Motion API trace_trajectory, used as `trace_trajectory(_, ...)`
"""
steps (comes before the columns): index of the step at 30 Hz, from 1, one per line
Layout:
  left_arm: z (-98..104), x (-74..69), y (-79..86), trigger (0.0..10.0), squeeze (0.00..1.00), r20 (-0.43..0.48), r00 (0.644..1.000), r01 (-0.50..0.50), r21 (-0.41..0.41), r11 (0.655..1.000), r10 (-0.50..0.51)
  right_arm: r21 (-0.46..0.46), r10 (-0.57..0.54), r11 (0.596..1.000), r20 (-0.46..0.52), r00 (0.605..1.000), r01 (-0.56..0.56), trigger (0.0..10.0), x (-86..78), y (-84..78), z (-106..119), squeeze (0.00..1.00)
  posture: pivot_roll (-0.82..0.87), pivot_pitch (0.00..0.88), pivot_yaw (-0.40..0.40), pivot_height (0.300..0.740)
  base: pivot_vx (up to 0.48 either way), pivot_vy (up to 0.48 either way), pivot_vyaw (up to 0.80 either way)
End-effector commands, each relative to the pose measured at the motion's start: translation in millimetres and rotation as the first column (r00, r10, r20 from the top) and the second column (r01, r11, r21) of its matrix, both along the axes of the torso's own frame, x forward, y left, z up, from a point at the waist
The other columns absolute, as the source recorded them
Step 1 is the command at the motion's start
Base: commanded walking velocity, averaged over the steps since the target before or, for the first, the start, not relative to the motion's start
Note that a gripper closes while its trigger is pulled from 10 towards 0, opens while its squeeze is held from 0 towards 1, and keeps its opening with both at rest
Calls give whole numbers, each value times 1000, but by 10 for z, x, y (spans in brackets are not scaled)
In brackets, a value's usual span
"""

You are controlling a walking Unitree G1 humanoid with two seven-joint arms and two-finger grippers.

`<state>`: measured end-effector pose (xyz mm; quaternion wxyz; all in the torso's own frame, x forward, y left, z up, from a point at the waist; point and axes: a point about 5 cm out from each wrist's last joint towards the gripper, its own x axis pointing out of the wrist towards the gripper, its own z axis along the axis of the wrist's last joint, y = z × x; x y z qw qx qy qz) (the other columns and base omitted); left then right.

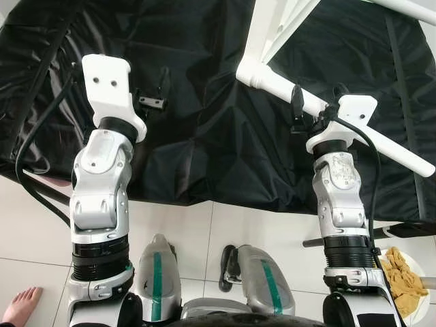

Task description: Building children table

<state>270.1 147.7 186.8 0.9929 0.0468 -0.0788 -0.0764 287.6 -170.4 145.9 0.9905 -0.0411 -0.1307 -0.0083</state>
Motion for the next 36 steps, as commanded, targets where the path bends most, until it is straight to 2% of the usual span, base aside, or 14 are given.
trace_trajectory(1, -45, -6, -9, 10000, 0, 0, 1000, 4, 20, 1000, -4, -6, -3, 1000, 9, 1000, 3, 10000, 7, -5, 0, 0, 114, 14, -21, 740, 0, 0, 0)
trace_trajectory(4, -167, -44, 13, 10000, 0, 11, 1000, 18, -53, 998, -18, -13, 19, 1000, 4, 1000, -19, 10000, 5, 8, -65, 0, 116, 8, -29, 740, 0, 0, 0)
trace_trajectory(5, -167, -44, 13, 10000, 0, 11, 1000, 18, -53, 998, -18, -13, 19, 1000, 4, 1000, -19, 10000, 5, 8, -65, 0, 116, 8, -29, 740, 0, 0, 0)
trace_trajectory(8, -170, -99, 26, 10000, 0, 71, 997, 39, -135, 990, -29, 11, 36, 999, 23, 999, -36, 10000, -11, 11, -74, 0, 116, 1, -32, 740, 0, 0, 0)
trace_trajectory(12, -127, -105, 23, 10000, 0, 128, 992, 32, -149, 988, -13, 9, 28, 1000, 44, 999, -29, 10000, -3, -7, -52, 0, 110, 0, -34, 740, 0, 0, 0)
trace_trajectory(17, -134, -88, 10, 10000, 0, 118, 993, 35, -143, 989, -18, 8, 27, 1000, 46, 999, -28, 10000, 0, -14, -53, 0, 107, 1, -36, 740, 0, 0, 0)
trace_trajectory(18, -156, -76, 5, 10000, 0, 92, 995, 39, -146, 988, -25, 8, 27, 1000, 45, 999, -28, 10000, 0, -15, -55, 0, 107, 1, -36, 740, 0, 0, 0)
trace_trajectory(19, -232, -35, 11, 10000, 0, 6, 1000, 23, -190, 981, -22, 5, 27, 1000, 45, 999, -27, 10000, 1, -18, -57, 0, 109, 8, -38, 740, 0, 0, 0)
trace_trajectory(21, -309, 35, 25, 10000, 0, -118, 993, -16, -182, 983, -5, 0, 29, 1000, 46, 999, -29, 10000, -7, -15, -54, 0, 107, 8, -36, 740, 0, 0, 0)
trace_trajectory(26, -323, 53, 18, 10000, 0, -136, 991, -13, -175, 985, -11, -3, 32, 999, 51, 998, -32, 10000, -7, -21, -56, 0, 108, 15, -39, 740, 0, 0, 0)
trace_trajectory(28, -314, 69, -8, 10000, 0, -179, 983, -8, -195, 981, -27, -8, 29, 1000, 48, 998, -29, 10000, -19, -31, -69, 0, 102, 31, -33, 740, 0, 0, 0)
trace_trajectory(36, -282, 65, -42, 10000, 0, -202, 978, 13, -198, 980, -54, -9, 14, 1000, 41, 999, -14, 10000, -69, -45, -98, 0, 95, 44, -23, 740, 0, 0, 0)
